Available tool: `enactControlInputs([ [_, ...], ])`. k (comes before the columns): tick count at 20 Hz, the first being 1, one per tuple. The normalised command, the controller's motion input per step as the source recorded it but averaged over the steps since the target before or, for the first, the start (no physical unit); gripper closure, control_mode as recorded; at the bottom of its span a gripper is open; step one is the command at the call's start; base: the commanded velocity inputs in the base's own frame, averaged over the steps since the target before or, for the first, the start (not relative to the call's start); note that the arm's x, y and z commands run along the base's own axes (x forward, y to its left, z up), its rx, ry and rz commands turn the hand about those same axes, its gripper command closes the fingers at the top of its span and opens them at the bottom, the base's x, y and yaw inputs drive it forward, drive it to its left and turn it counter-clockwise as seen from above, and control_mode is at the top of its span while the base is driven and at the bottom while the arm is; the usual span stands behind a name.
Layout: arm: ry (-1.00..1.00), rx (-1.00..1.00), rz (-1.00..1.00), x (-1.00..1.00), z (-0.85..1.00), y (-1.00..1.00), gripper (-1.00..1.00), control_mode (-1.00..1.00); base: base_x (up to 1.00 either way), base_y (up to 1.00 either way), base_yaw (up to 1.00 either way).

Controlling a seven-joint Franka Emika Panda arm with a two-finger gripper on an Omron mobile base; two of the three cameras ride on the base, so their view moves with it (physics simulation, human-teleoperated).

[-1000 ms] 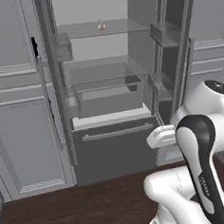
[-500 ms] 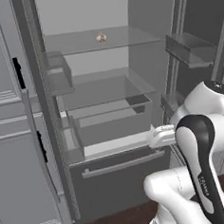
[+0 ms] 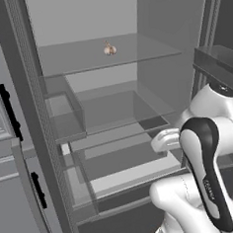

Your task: Place one garlic and one steak in each tupperware on the nearby counter, to pack two identical lunches.

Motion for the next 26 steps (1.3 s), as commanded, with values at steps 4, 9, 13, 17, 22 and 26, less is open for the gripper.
enactControlInputs([
  [4,-0.10,-0.04,-0.07,0.20,0.12,0.01,-1.00,-1.00,0.00,0.00,0.00],
  [9,-0.27,-0.17,-0.07,0.22,0.72,-0.01,-1.00,-1.00,0.00,0.00,0.00],
  [13,-0.22,-0.04,-0.02,0.33,0.89,-0.09,-1.00,-1.00,0.00,0.00,0.00],
  [17,-0.14,0.03,-0.01,0.27,0.77,-0.12,-1.00,-1.00,0.00,0.00,0.00],
  [22,-0.19,0.00,0.00,0.35,0.61,0.00,-1.00,-1.00,0.00,0.00,0.00],
  [26,-0.24,0.00,0.00,0.35,0.56,0.00,-1.00,-1.00,0.00,0.00,0.00],
])
